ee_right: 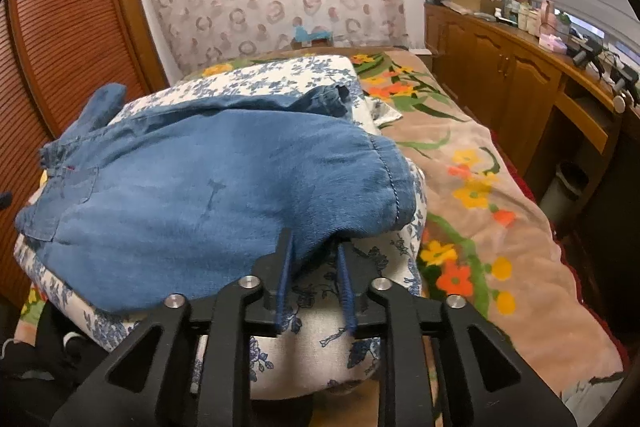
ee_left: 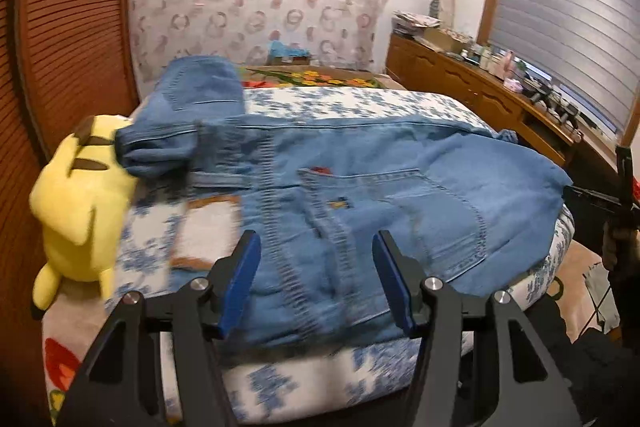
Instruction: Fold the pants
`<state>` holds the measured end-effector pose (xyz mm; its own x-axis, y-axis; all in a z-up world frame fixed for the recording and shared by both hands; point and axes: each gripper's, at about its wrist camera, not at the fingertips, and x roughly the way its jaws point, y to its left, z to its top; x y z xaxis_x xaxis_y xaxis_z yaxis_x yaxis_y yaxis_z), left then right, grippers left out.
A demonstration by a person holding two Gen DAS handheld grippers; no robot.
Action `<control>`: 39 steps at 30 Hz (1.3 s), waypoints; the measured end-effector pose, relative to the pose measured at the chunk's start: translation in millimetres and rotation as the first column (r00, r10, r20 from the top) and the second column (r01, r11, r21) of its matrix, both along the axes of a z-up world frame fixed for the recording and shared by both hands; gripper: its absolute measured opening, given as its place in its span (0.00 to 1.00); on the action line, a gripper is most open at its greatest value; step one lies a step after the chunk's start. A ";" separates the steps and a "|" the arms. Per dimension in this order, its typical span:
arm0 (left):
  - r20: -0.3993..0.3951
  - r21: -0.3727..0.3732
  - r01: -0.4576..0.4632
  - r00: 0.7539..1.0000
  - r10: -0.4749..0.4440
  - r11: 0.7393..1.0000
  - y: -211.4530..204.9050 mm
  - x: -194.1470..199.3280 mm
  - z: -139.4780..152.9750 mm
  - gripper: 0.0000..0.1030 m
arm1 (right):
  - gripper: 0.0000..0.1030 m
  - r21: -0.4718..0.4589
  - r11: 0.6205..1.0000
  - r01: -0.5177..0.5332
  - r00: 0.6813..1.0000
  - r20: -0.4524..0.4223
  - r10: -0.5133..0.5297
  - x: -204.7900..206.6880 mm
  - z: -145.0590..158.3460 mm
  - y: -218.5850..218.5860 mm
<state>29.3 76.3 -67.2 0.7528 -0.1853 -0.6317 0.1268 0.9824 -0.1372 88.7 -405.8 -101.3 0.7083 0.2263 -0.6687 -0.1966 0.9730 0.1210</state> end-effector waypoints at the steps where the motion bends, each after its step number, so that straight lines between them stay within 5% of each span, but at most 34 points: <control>1: -0.001 -0.004 0.013 1.000 -0.013 1.000 -6.8 3.8 -1.7 0.56 | 0.26 0.003 1.000 0.006 1.000 -0.001 -0.006 -0.2 0.1 -1.4; 7: -0.051 -0.043 0.086 0.995 -0.088 0.995 -46.8 24.2 -20.1 0.56 | 0.30 0.025 0.999 0.030 1.000 -0.009 -0.030 0.8 -0.3 -8.8; 13: -0.065 0.002 0.085 0.994 -0.085 0.996 -70.2 26.5 -31.8 0.56 | 0.33 0.057 0.997 0.050 0.999 -0.003 -0.050 4.1 3.8 -17.3; 29: -0.061 -0.033 0.082 0.995 -0.084 0.996 -68.2 28.2 -36.7 0.56 | 0.42 0.140 0.983 0.119 0.993 -0.023 -0.117 36.1 3.7 -34.4; 31: -0.061 -0.029 0.084 0.994 -0.085 0.996 -68.0 28.2 -36.4 0.56 | 0.37 0.143 0.983 0.117 0.993 -0.017 -0.116 37.7 5.6 -35.4; 33: -0.064 -0.021 0.086 0.994 -0.087 0.996 -68.0 28.1 -35.0 0.56 | 0.19 0.142 0.985 0.099 0.995 -0.001 -0.100 37.8 9.1 -33.2; 39: -0.037 -0.053 0.060 0.997 -0.062 0.997 -59.3 23.5 -25.3 0.56 | 0.05 0.170 0.985 0.018 0.998 0.060 -0.029 30.2 30.0 -18.9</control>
